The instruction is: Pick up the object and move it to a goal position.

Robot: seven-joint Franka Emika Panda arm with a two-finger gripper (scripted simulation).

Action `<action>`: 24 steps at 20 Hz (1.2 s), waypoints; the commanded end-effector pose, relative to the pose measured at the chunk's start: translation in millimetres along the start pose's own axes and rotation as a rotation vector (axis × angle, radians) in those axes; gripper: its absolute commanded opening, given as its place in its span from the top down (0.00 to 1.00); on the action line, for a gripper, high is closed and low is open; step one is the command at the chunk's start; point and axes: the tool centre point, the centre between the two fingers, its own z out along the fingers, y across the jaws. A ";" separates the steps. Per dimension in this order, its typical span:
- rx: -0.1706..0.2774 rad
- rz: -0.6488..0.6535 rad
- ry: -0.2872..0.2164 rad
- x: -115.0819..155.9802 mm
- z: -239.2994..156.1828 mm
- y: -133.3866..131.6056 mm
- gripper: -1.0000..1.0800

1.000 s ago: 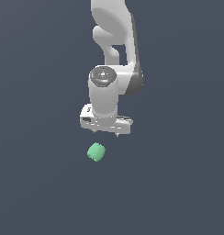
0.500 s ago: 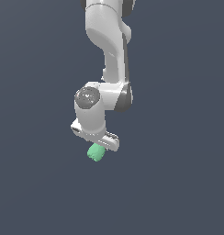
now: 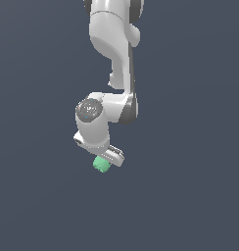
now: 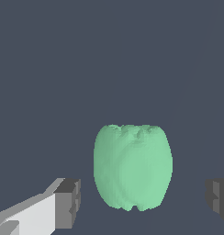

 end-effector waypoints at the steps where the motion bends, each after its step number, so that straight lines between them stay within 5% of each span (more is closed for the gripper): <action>1: 0.000 0.000 0.000 0.0 2.9 0.0 0.04; 16: 0.001 0.006 0.001 1.0 50.1 -0.1 0.04; 17: 0.001 0.006 0.001 1.0 50.1 -0.1 1.00; 24: 0.001 0.006 0.001 1.0 50.1 -0.1 1.00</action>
